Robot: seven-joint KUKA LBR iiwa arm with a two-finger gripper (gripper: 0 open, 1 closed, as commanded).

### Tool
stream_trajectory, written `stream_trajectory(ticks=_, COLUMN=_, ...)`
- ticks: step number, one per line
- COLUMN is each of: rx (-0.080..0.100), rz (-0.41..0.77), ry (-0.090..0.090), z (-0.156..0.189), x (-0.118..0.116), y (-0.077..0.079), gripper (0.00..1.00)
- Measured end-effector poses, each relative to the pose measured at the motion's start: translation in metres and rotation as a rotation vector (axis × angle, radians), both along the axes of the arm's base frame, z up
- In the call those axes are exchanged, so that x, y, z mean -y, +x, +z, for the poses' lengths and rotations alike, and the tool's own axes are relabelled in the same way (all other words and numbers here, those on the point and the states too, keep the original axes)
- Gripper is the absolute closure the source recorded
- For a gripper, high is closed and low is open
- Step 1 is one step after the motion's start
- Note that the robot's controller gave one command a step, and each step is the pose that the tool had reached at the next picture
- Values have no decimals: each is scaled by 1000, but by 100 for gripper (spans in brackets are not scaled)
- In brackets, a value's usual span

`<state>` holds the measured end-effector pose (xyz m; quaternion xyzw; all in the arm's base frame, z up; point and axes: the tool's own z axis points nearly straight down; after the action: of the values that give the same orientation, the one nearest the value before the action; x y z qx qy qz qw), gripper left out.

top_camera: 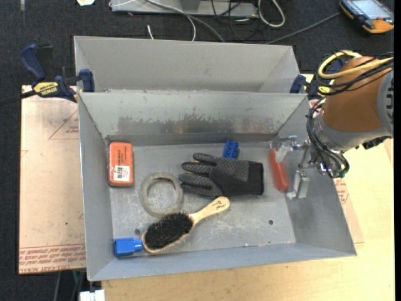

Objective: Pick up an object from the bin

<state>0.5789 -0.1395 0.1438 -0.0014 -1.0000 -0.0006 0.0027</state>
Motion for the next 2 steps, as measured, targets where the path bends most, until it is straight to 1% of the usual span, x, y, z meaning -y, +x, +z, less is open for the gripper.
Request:
stream_trajectory(ticks=1, rx=7, rz=3, ry=-1, z=4, x=-1, y=2, gripper=0)
stream_trajectory(ticks=2, rx=16, rz=105, ry=-3, z=-54, x=-61, y=61, gripper=0)
